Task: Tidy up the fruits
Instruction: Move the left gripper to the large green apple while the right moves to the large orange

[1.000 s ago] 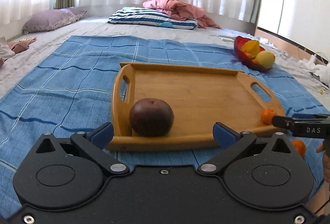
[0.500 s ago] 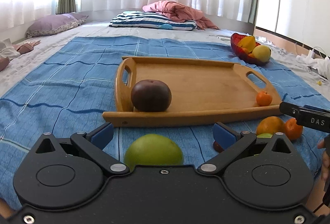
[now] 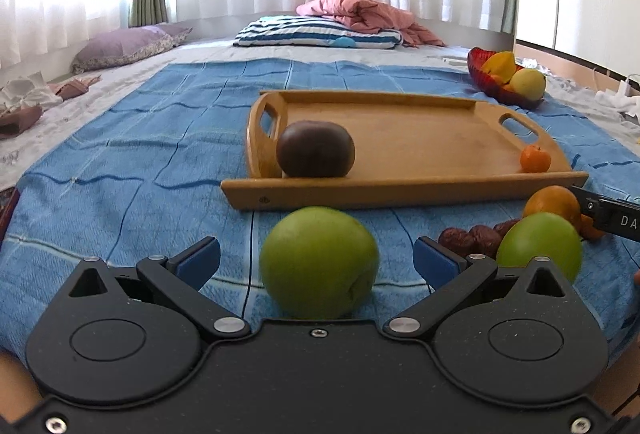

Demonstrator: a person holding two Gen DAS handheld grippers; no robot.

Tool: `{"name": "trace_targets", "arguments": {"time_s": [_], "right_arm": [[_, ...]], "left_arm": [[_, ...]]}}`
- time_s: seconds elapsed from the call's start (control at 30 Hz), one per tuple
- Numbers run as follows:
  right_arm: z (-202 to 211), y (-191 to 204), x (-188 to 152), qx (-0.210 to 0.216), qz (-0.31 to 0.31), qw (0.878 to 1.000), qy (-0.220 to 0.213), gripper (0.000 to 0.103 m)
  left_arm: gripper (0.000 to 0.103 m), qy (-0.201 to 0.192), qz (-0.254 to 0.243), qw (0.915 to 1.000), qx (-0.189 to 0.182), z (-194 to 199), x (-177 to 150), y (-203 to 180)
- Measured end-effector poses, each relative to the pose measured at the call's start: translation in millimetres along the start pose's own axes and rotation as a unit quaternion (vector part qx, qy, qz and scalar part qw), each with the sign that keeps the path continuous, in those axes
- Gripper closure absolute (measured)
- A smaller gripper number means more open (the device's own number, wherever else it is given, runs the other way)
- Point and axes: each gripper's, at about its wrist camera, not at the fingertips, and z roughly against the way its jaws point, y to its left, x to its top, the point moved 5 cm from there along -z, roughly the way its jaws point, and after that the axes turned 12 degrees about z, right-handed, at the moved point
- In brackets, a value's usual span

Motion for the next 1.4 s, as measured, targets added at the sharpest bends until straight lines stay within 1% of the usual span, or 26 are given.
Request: {"name": "trace_targets", "arguments": {"time_s": [0.37,0.5,0.83,1.17,1.23,1.4], "right_arm": [[-4,0,-7,-0.005,-0.004,1.000,0.001,0.000],[-5,0,-7,-0.005,-0.002,1.000,0.000,0.000],[-5,0,-10,-0.004,-0.002,1.000,-0.004,0.000],[-3,2,-10,-0.004,0.002,1.000,-0.001,0.000],[-2,3,-9,-0.005,0.003,1.000,-0.002,0.001],[3,5,-10,0.008,-0.006,1.000,-0.002,0.012]], "left_arm": [[0.000,0.022,0.023,0.9995,0.007,-15,-12,2],[0.000,0.021,0.015,0.9996,0.014,-17,-15,0],[0.000,0.017,0.014,0.9996,0.019,-21,-17,-1],[0.000,0.025,0.017,0.9993,0.022,-24,-16,-1],[0.000,0.026,0.019,0.9993,0.021,-24,-15,-1],[0.000,0.027,0.017,0.9993,0.021,-23,-15,0]]}}
